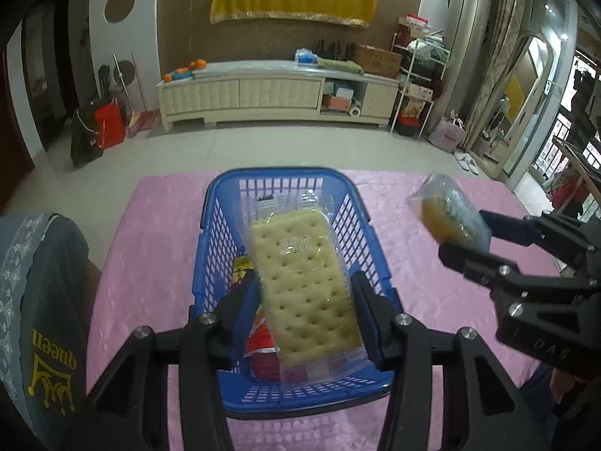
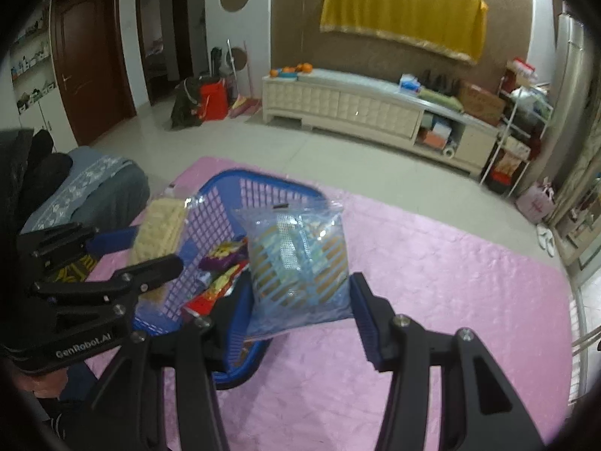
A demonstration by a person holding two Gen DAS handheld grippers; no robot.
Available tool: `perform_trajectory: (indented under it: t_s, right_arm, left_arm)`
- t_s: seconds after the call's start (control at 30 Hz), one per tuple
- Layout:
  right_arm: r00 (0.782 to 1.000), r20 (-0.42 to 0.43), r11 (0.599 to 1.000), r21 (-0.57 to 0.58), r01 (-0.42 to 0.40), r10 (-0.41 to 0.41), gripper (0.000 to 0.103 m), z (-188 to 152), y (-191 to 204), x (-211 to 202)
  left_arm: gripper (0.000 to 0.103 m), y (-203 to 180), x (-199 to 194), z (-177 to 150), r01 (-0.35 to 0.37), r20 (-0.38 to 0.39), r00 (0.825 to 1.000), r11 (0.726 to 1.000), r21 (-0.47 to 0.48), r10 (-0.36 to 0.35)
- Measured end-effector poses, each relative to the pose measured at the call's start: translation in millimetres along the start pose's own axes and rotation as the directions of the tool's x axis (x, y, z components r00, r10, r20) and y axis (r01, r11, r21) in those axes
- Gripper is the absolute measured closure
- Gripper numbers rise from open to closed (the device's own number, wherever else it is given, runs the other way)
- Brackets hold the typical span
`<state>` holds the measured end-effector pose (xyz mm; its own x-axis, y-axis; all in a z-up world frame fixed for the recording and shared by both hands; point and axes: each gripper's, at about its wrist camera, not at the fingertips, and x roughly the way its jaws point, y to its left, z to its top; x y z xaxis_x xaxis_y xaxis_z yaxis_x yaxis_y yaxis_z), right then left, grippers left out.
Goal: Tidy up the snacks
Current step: 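Carry the cracker pack and striped bag over the basket with both grippers, then open the left gripper over the basket while the right gripper releases the striped bag into it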
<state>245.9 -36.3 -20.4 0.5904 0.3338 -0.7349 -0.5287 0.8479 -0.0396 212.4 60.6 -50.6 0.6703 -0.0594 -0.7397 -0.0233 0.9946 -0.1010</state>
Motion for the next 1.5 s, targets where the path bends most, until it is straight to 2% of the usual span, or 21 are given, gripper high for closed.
perform_trajectory:
  t_s: [0.1,0.33,0.47,0.5,0.57,0.6,0.87,0.93,1.07,1.23,1.33,1.5]
  right_arm:
    - [0.999,-0.032,1.000,0.004,-0.007,0.007,0.047,-3.9,3.3,13.2]
    - [0.997,-0.054,0.998,0.041,-0.050,0.053,0.047,-13.1,-3.0,21.2]
    - [0.999,-0.039,0.999,0.026,-0.024,0.025,0.047,-14.7,-7.1,19.1]
    - [0.999,-0.033,0.999,0.035,-0.024,0.025,0.047,-15.5,-9.7,18.0]
    - [0.999,-0.033,0.998,0.056,-0.041,0.043,0.047,-17.4,-15.3,16.8]
    - [0.998,-0.038,0.997,0.060,-0.045,0.047,0.047,-18.9,-18.3,16.1]
    - [0.998,-0.009,0.995,0.088,-0.057,0.058,0.047,-11.8,-22.0,-3.1]
    - [0.998,0.009,0.995,0.077,-0.067,0.067,0.047,-7.6,-13.1,-11.7]
    - [0.996,0.025,0.996,0.033,-0.085,0.084,0.047,-1.0,8.6,-17.4]
    - [0.992,0.003,0.992,0.020,-0.127,0.127,0.047,5.3,30.0,-0.9]
    - [0.992,-0.025,0.992,0.008,-0.125,0.125,0.047,3.9,40.8,14.9]
    - [0.987,-0.123,0.994,-0.022,-0.110,0.106,0.047,-5.1,55.1,46.4]
  left_arm:
    - [0.056,4.3,11.0,-3.2,-0.011,-0.026,1.000,1.000,-0.013,0.011]
    - [0.056,-5.5,31.8,-10.6,0.037,-0.071,0.997,0.999,-0.032,-0.039]
    - [0.055,-19.0,42.5,-14.0,0.033,-0.096,0.995,0.999,0.003,-0.033]
    - [0.052,-20.6,44.8,-13.3,0.023,-0.105,0.994,1.000,0.006,-0.022]
    - [0.034,-21.6,47.2,-12.7,0.017,-0.130,0.991,1.000,0.002,-0.016]
    - [0.032,-20.7,45.5,-11.3,0.018,-0.131,0.991,1.000,-0.001,-0.018]
    - [0.027,-7.5,-5.8,-3.0,-0.006,-0.053,0.999,1.000,-0.019,0.005]
    - [0.027,-2.6,-16.7,-2.6,-0.006,-0.033,0.999,1.000,-0.027,0.005]
    - [0.027,20.0,-43.4,-3.8,-0.051,0.027,0.998,0.996,-0.069,0.053]
    - [0.027,47.1,-52.3,-12.8,-0.091,0.023,0.995,0.990,-0.104,0.094]
    - [0.027,56.3,-49.2,-18.9,-0.098,0.011,0.995,0.989,-0.113,0.100]
    - [0.027,67.7,-33.2,-27.3,-0.111,-0.023,0.994,0.986,-0.125,0.109]
